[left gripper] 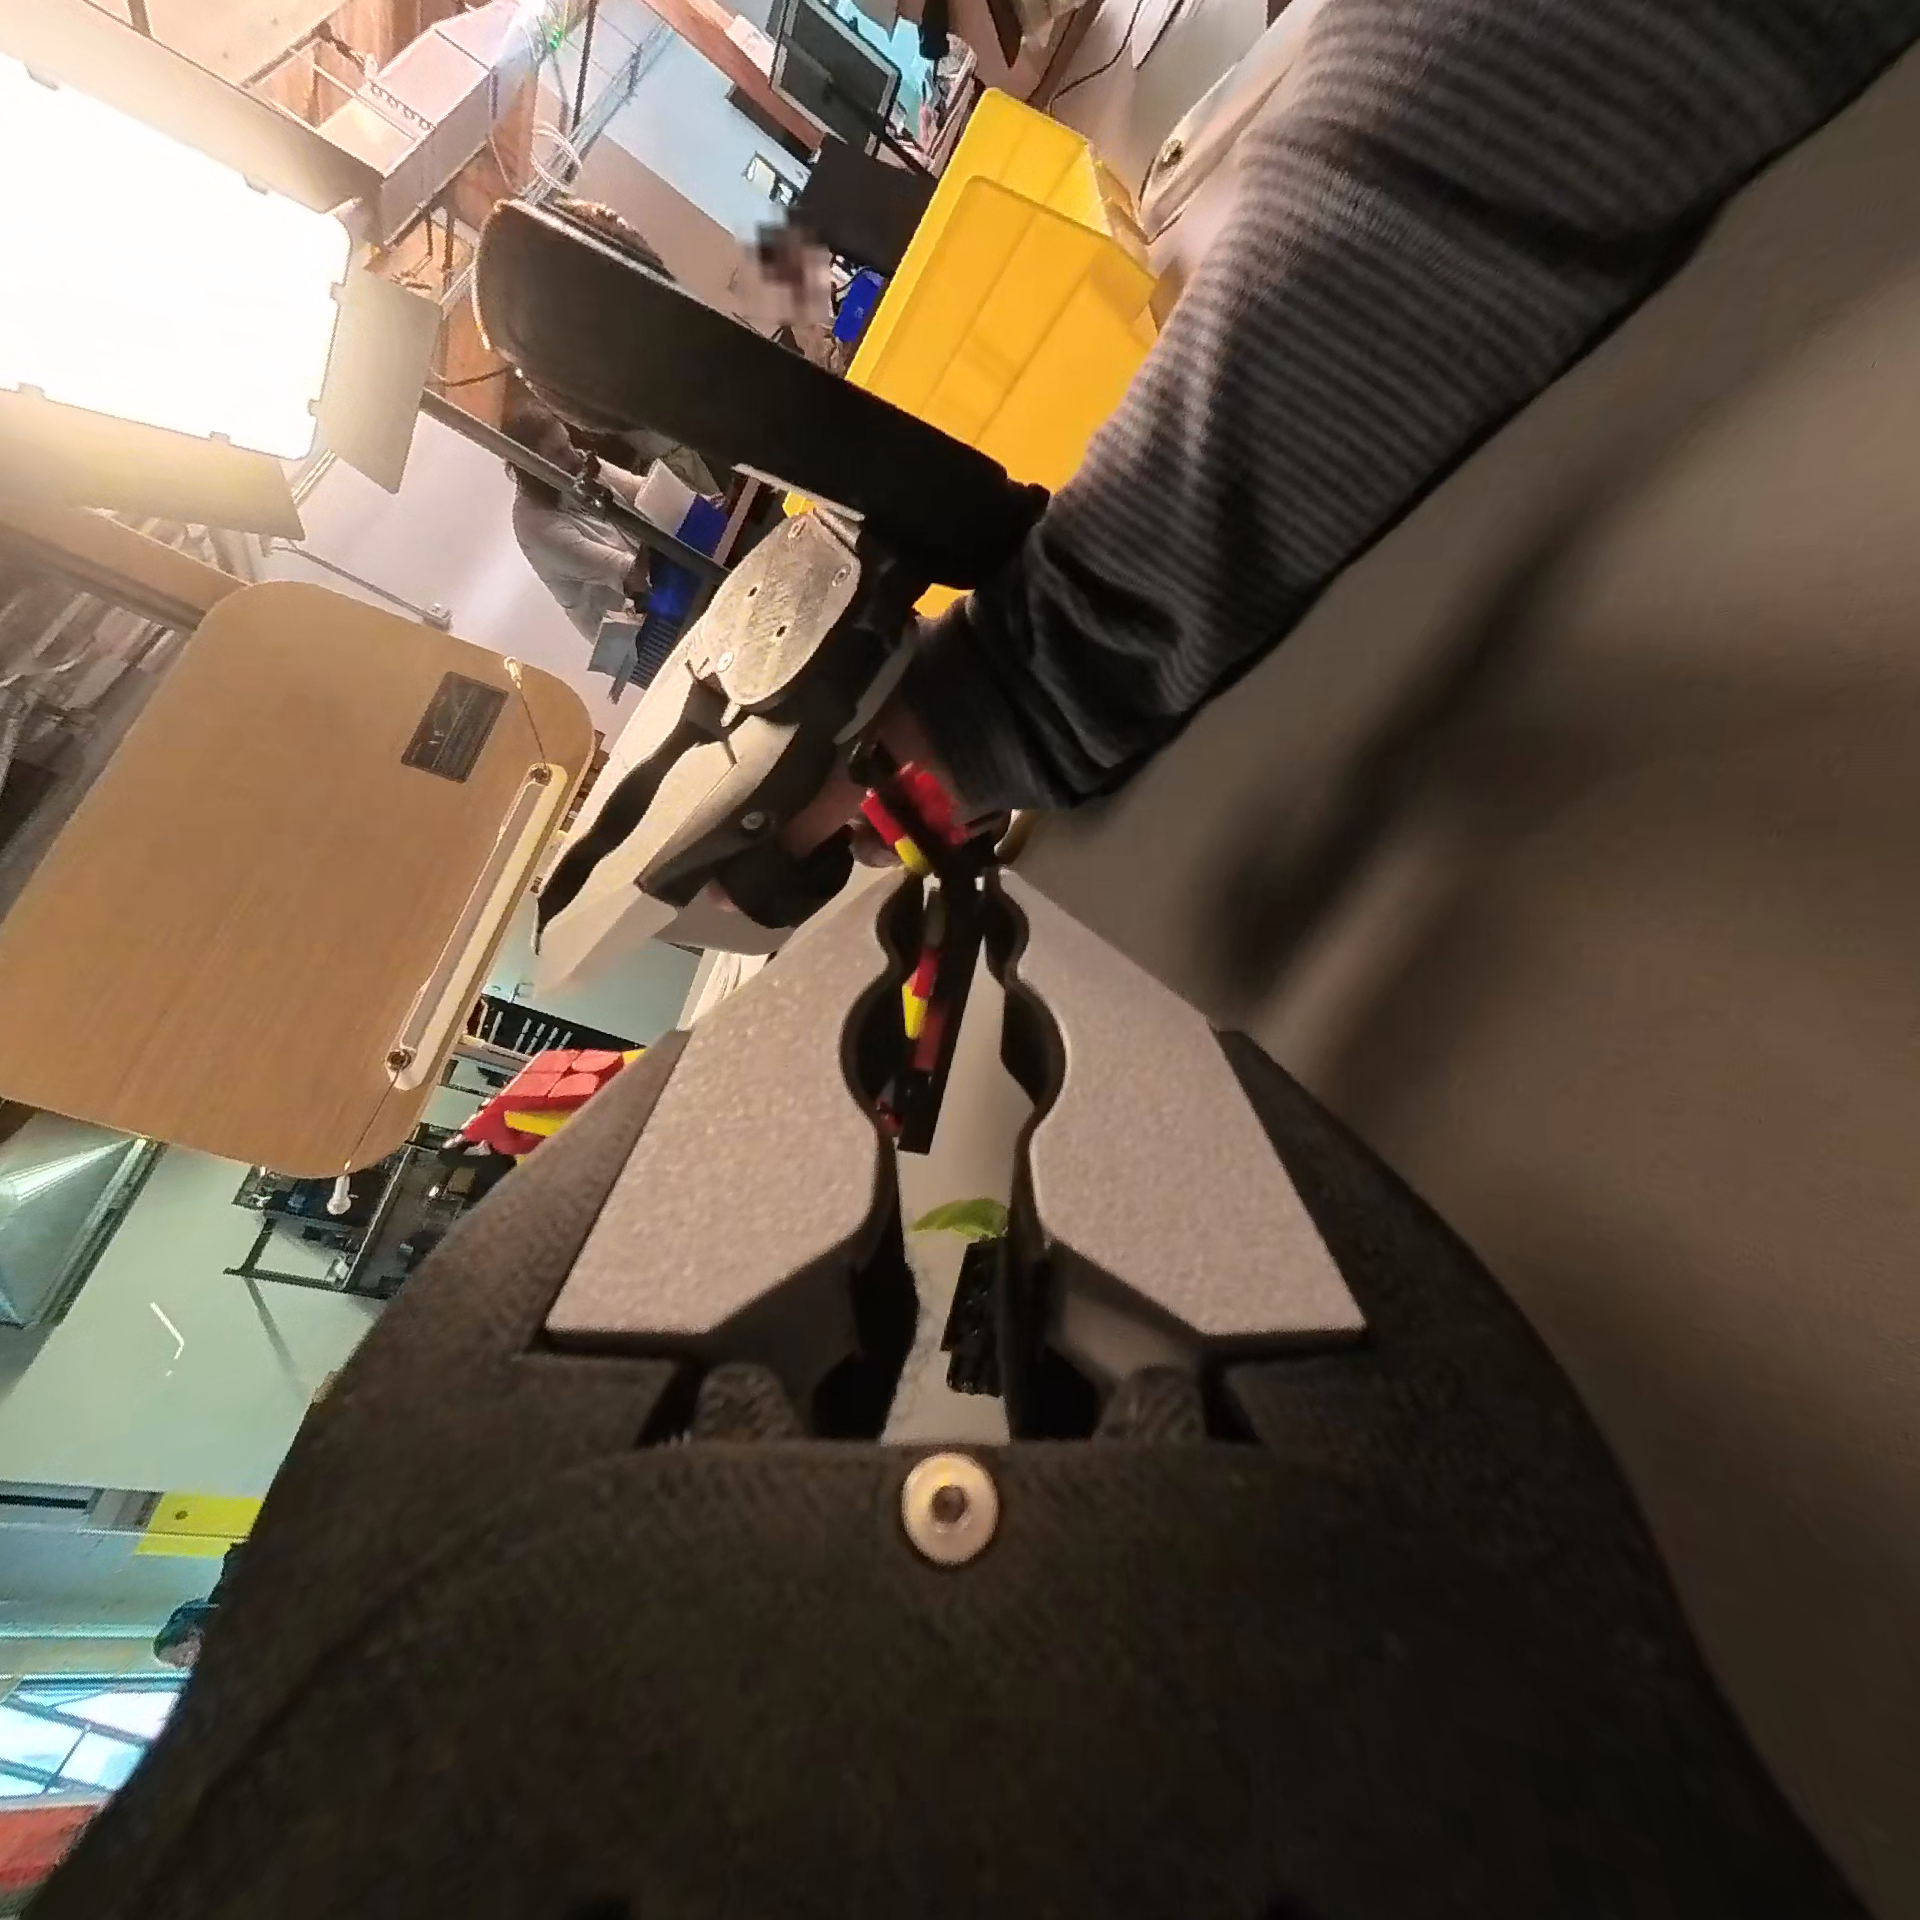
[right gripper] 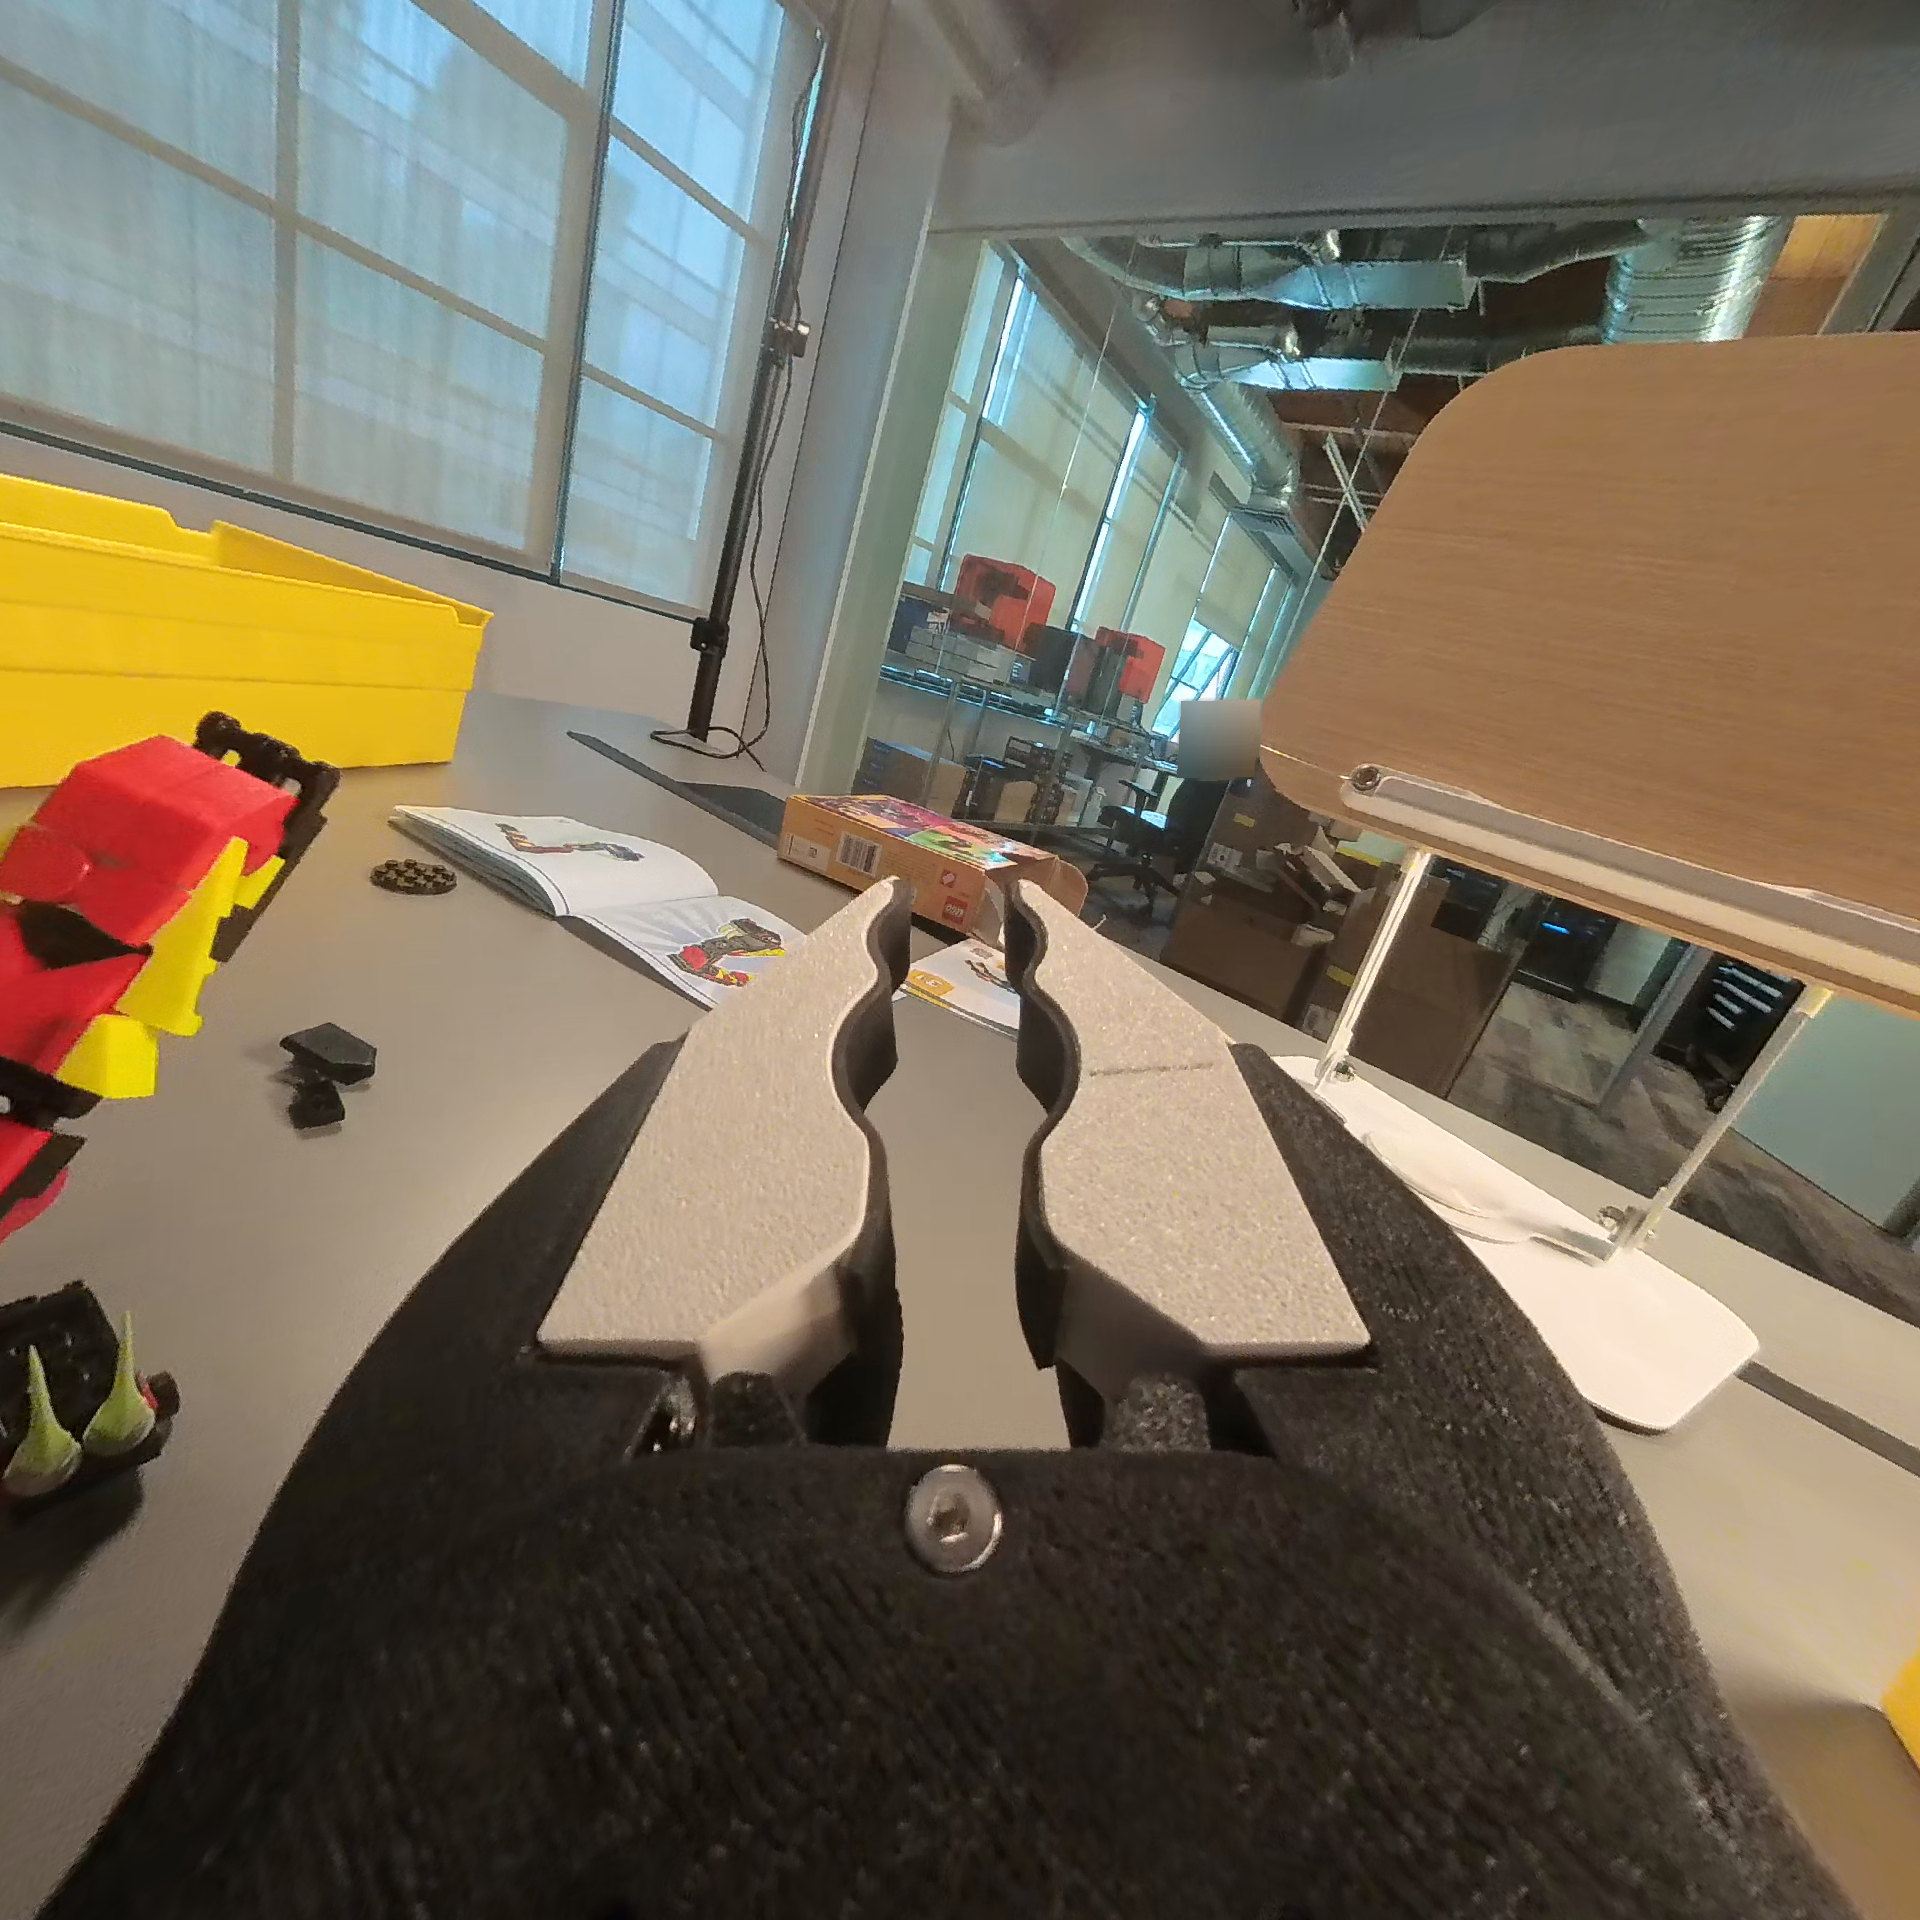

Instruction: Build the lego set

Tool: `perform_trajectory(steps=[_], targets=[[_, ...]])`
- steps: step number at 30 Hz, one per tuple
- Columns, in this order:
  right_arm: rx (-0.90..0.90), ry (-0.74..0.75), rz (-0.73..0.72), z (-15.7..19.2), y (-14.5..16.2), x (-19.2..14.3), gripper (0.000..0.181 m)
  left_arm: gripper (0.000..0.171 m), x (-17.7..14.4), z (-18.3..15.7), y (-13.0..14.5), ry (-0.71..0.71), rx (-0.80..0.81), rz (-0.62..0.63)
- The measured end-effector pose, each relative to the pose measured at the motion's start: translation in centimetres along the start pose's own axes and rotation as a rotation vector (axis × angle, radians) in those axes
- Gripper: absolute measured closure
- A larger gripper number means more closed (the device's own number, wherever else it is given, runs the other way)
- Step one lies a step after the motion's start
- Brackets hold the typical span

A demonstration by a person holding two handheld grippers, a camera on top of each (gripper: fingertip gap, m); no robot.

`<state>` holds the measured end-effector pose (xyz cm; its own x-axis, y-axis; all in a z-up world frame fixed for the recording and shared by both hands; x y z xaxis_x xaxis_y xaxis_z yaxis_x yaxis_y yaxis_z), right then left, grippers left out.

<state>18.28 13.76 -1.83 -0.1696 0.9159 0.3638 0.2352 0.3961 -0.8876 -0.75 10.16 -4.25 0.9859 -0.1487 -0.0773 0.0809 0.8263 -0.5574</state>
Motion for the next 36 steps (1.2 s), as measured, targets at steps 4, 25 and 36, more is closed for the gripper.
perform_trajectory(steps=[4,25,36], targets=[[0.000,-0.001,0.000,0.0,0.0,0.0,0.166,0.162,0.0,0.0,0.0,-0.001,0.004,-0.004],[-0.006,0.001,0.005,0.0,0.0,-0.1,0.167,0.161,-0.1,-0.6,0.0,-0.063,0.297,0.043],[-0.006,-0.005,0.004,0.1,0.0,0.0,0.167,0.161,0.1,-0.9,0.0,-0.048,0.327,0.052]])
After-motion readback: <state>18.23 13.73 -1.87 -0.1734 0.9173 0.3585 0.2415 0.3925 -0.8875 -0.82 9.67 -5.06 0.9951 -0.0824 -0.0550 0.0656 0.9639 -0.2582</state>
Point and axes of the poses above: each gripper's, where its closed fingertips meet, x out along the fingers, y out of its underside, z = x × y across the jaws, the point moved 10 cm from there along -x, back along the fingers, and after that the axes turned 8 degrees about -z, right-handed, at the moved point
